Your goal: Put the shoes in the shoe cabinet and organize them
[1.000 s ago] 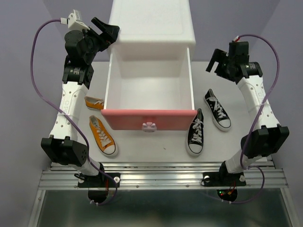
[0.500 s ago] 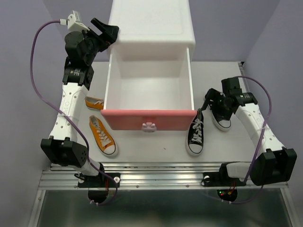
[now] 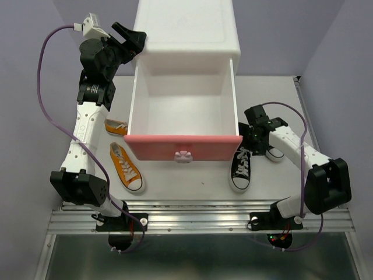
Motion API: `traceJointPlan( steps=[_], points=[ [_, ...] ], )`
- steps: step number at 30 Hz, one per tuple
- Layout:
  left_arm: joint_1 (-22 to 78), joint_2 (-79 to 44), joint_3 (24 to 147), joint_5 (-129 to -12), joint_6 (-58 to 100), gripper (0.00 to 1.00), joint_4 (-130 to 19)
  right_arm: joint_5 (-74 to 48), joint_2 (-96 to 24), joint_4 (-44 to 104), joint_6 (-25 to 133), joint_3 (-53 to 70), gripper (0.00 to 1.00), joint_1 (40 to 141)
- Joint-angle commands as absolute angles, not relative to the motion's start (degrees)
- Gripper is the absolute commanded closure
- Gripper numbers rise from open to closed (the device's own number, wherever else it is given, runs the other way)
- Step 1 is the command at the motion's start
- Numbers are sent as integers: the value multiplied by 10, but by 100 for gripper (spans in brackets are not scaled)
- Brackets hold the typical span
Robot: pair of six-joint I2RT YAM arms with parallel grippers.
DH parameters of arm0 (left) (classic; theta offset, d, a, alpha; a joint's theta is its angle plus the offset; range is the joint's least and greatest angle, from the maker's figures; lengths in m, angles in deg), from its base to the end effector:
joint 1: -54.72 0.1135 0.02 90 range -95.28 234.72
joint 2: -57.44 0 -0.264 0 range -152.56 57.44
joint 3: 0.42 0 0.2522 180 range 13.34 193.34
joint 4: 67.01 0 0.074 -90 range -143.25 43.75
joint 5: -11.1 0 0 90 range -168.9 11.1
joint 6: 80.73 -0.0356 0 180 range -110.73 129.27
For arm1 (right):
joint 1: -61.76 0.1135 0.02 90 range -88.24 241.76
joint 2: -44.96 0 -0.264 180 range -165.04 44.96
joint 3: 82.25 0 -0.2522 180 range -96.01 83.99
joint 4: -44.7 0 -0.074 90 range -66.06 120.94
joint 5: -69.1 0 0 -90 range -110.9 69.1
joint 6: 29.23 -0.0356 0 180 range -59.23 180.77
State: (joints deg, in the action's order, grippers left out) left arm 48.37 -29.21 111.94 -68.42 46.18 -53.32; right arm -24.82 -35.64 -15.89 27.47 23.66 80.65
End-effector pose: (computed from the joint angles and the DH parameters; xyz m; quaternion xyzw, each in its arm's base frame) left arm 0.3356 -0.0439 0.5092 -0.0966 0.6231 -0.3387 0.6983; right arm 0.2563 0.0851 0.2445 0.1296 0.9709 0.0572 0.1929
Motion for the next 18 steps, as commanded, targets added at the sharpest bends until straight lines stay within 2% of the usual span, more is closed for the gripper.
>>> traceJointPlan(
  steps=[1,5,8,12,15,16,18],
  points=[
    [487,-322,1075,-680,377,5,-341,-300,-385,-122,261,232,10,830],
    [487,-323,1076,-683,379,5,-344,-336,-392,-142,246,243,20,836],
    [487,-325,1081,-683,375,5,-343,-336,-381,-127,244,271,36,836],
    [487,-327,1084,-686,370,5,-336,-336,-386,-125,244,285,43,836],
    [487,-326,1083,-687,371,5,-336,-330,-394,-123,246,281,69,836],
    [487,-325,1083,-688,371,5,-336,-334,-396,-122,239,278,82,836],
    [488,-325,1084,-688,370,5,-334,-339,-392,-122,240,260,93,836]
  ],
)
